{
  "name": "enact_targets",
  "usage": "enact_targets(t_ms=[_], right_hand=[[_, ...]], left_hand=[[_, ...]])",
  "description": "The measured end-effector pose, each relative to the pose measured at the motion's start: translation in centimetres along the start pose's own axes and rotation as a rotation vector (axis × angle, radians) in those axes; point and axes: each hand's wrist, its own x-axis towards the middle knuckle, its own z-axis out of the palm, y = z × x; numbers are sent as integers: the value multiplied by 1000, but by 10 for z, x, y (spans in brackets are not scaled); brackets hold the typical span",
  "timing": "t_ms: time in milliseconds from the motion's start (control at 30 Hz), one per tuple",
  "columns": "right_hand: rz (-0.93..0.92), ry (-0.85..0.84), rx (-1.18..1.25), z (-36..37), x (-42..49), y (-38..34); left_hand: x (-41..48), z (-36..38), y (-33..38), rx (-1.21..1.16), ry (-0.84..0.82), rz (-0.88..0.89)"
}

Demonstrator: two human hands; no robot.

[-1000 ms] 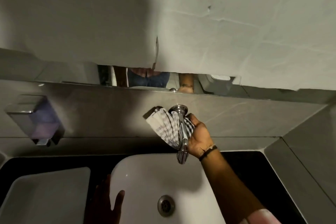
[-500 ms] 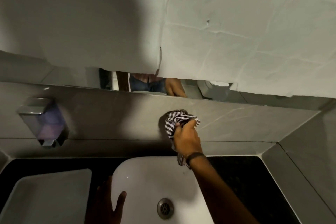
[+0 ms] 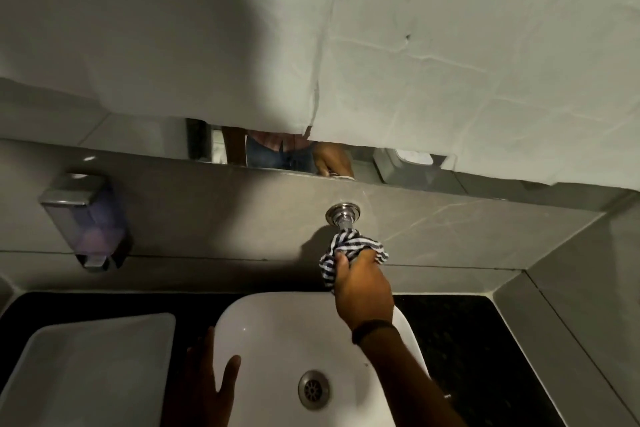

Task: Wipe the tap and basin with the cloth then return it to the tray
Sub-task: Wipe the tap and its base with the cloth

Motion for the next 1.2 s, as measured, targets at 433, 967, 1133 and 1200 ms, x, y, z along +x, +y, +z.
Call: enact_targets(t_ms=[433,967,1133,1200], right_hand=[[-5,6,-19,0,-3,1],[-34,275,594,48,-7,26],[-90,370,767,76,-20,47],[-92,387,751,79,-14,49]], left_hand=[[0,-2,1,7,32,25],[0,3,-3,5,-12,-39],[1,4,-1,3,-10,-82],[1,3,1,4,-13,-82]])
